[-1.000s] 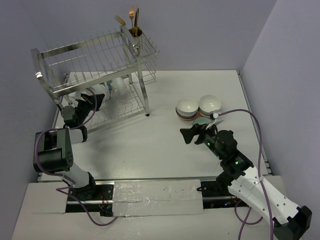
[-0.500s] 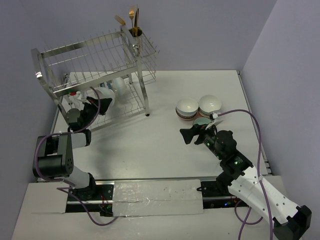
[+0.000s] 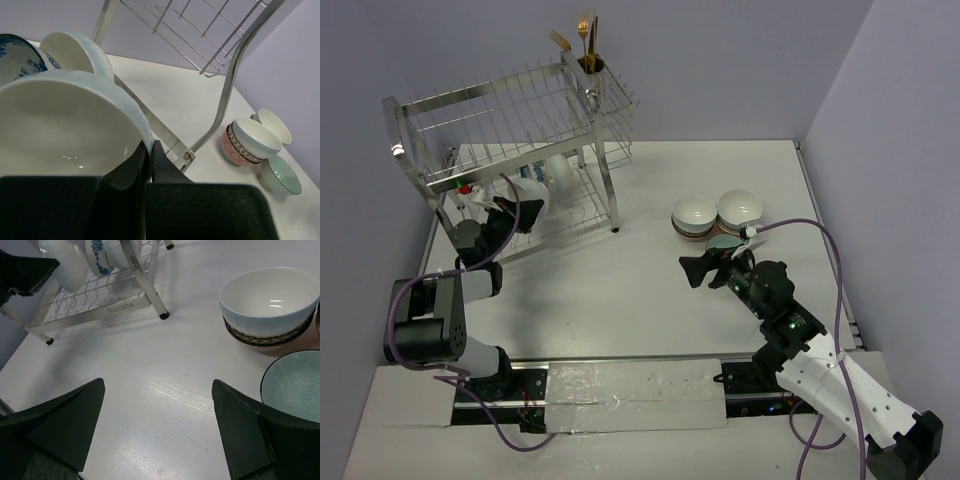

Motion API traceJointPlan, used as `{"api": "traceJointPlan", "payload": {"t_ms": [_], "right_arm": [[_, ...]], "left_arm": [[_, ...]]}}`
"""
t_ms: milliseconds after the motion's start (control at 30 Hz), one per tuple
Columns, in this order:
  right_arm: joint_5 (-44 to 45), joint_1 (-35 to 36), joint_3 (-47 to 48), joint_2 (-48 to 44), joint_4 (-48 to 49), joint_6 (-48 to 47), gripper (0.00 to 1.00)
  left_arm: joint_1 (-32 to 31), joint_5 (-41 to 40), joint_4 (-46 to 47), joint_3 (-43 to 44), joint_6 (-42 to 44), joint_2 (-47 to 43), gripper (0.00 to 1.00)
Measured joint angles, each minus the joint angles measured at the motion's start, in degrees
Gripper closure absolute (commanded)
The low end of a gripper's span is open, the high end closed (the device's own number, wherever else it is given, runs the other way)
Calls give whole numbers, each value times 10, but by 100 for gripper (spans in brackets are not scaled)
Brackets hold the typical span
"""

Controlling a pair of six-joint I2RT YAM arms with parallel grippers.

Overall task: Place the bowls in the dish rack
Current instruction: Place the bowl at the center of the board.

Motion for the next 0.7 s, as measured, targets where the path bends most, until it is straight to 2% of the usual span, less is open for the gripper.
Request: {"api": "traceJointPlan", "payload": {"t_ms": [367, 700], "right_arm": [[-9, 0, -5, -3, 6, -4, 5], [-14, 0, -7, 0, 10, -6, 5]], "left_arm": [[0, 1, -38, -1, -1, -34, 100], [-30, -38, -238, -2, 5, -189, 100]]}}
